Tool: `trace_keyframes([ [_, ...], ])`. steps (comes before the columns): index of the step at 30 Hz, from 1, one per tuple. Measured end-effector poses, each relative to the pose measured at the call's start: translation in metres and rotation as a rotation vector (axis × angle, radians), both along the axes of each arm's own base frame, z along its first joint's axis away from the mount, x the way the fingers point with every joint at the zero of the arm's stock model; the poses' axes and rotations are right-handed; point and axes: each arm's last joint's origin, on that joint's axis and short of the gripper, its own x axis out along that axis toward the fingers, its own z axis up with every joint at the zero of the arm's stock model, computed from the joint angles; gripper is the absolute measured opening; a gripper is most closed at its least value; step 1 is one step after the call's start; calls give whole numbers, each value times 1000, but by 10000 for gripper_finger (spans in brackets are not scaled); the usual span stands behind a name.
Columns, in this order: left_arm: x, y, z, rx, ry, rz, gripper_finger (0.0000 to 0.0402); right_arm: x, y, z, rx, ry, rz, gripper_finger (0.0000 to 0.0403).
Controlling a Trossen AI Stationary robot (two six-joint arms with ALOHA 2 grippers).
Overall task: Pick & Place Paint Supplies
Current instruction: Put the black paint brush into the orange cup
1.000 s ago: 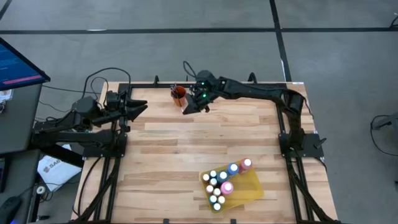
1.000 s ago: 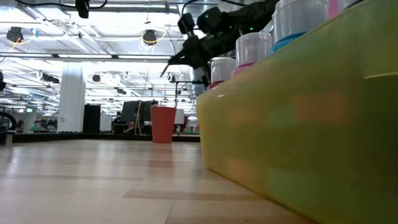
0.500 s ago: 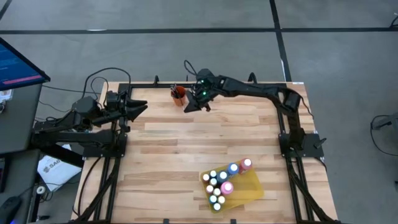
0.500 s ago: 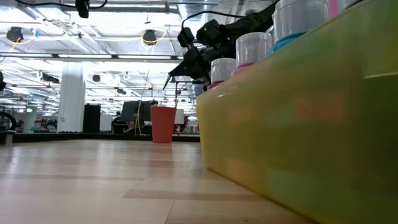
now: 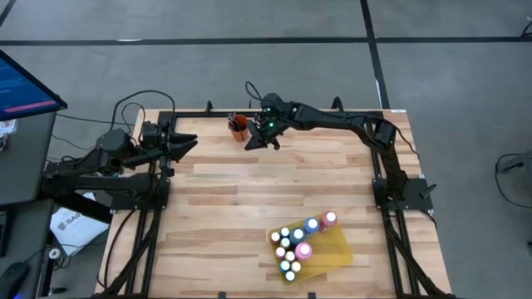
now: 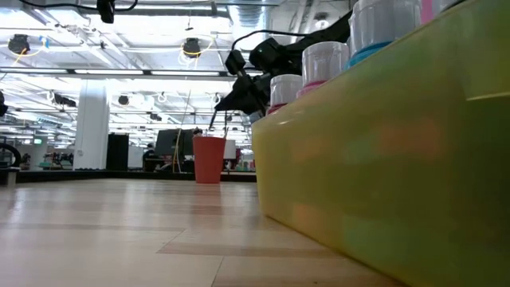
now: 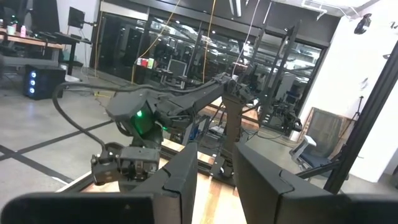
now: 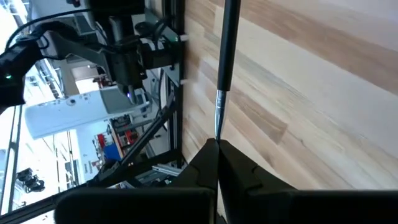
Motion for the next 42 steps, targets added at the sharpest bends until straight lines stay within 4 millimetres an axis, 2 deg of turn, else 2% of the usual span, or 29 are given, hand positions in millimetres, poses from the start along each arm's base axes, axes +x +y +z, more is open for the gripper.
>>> trace_keyframes([
  [12,0,0,0,-1,0,9,94,-1,-4,0,3,4,-19,3],
  [22,0,0,0,-1,-2,17,94,-1,-6,1,-12,-4,-39,67],
  [30,0,1,0,-1,-5,18,94,7,-10,15,-45,-152,-63,85],
  [35,0,0,0,48,15,13,94,5,-6,19,-184,-152,-57,85],
  [39,2,0,-5,66,74,7,94,-2,8,38,-307,-136,-17,78],
  [40,2,0,-7,64,90,13,94,-4,13,45,-372,-111,-22,74],
  [42,4,1,-9,60,120,22,94,-15,24,55,-503,50,-23,64],
])
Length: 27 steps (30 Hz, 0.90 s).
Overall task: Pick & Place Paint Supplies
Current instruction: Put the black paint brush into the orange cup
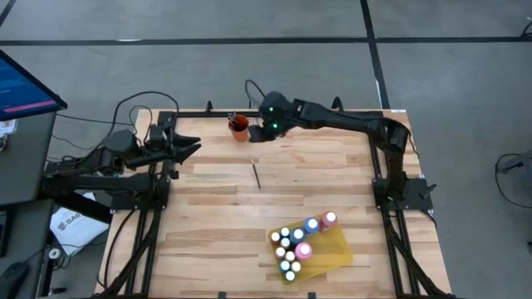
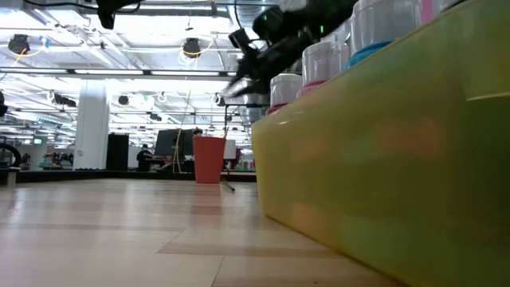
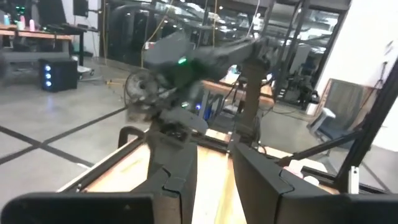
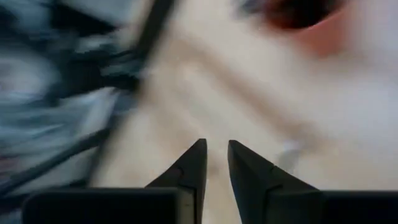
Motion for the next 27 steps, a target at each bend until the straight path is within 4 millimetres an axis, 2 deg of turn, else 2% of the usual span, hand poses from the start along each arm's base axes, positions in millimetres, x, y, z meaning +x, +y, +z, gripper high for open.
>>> trace_keyframes([
  [4,5,1,-2,-3,23,2,94,-7,22,16,-282,282,-75,47],
  [8,11,1,-5,-10,52,5,94,9,35,25,-354,309,-60,46],
  [13,13,2,-6,-37,56,5,94,34,36,-9,-328,412,-14,74],
  [21,9,1,-4,-64,25,-3,94,67,18,-46,-299,469,-14,144],
  [27,4,0,-2,-82,-1,-5,94,85,22,-78,-293,548,35,150],
])
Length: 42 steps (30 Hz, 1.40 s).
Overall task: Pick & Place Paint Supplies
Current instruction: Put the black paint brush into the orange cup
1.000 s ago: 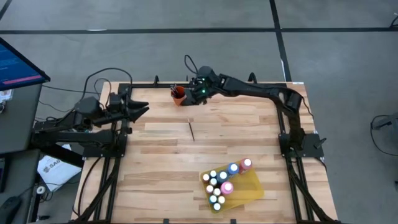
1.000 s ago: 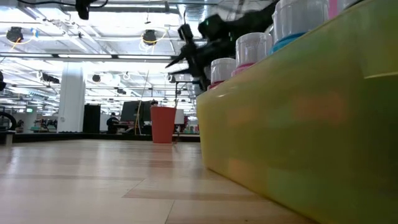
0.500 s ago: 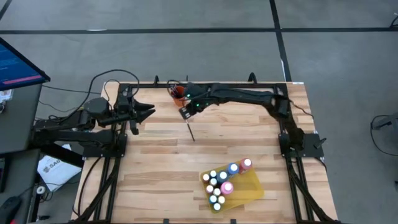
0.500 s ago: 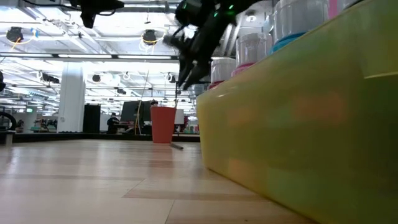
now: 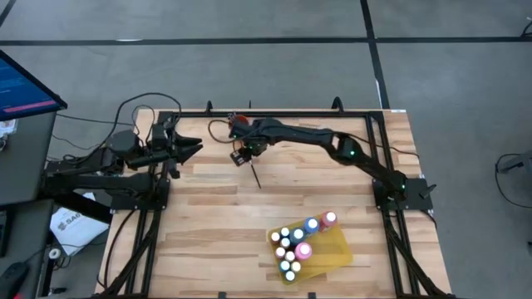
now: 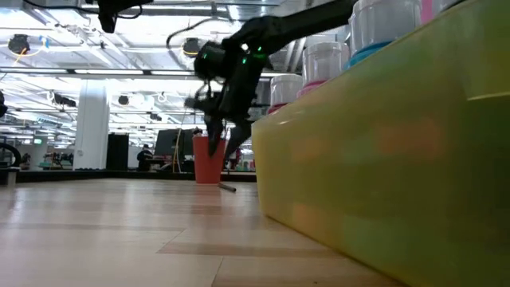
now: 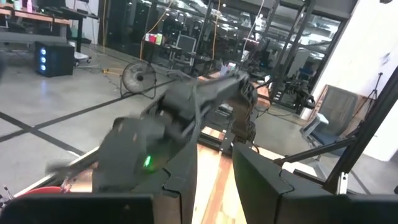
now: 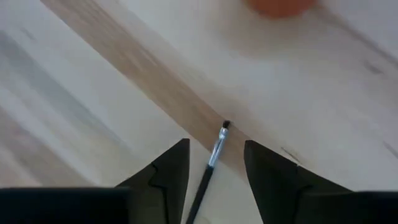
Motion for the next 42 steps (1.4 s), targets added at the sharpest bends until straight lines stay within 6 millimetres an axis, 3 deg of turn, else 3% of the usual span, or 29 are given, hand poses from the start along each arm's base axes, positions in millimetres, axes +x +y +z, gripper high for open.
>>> trace_keyframes([
  [5,-1,0,0,1,-4,0,94,1,-1,-20,9,60,-1,138],
  [19,-1,0,0,1,-5,0,94,6,2,-20,-40,18,-16,127],
  [29,-1,-1,0,-20,-6,-36,94,11,3,-60,21,79,-89,125],
  [32,-1,-1,0,-21,-6,-37,94,11,7,-61,22,97,-86,98],
  [36,-1,-1,0,-21,-5,-37,94,10,9,-63,-9,115,-62,17],
  [42,-1,-1,0,-21,-5,-37,94,11,11,-64,11,114,-52,3],
])
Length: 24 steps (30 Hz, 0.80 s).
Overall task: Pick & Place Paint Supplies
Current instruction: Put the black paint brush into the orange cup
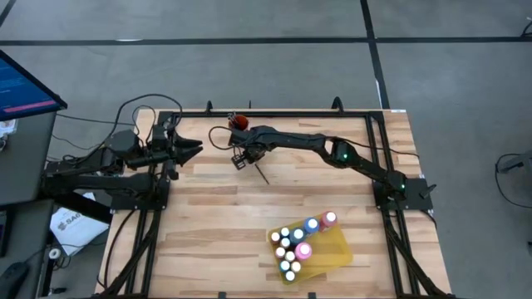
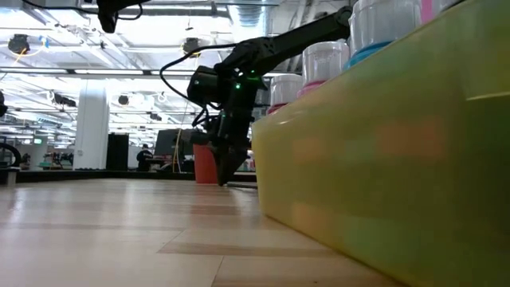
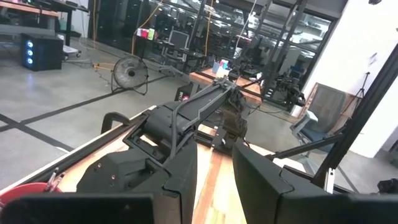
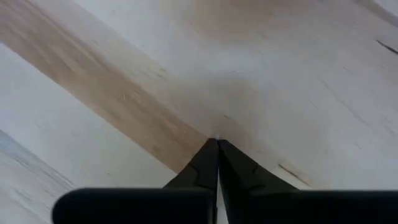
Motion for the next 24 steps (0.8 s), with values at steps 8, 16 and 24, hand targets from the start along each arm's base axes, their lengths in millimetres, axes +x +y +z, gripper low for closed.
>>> trace_keyframes([
  [8,0,-1,0,-1,-1,-42,94,14,16,46,-85,-224,43,1],
  [16,-2,-2,1,-29,-20,-51,94,19,9,108,-295,-484,-17,0],
  [24,-14,-3,6,-21,-75,-52,94,17,-21,174,-596,-779,-108,0],
])
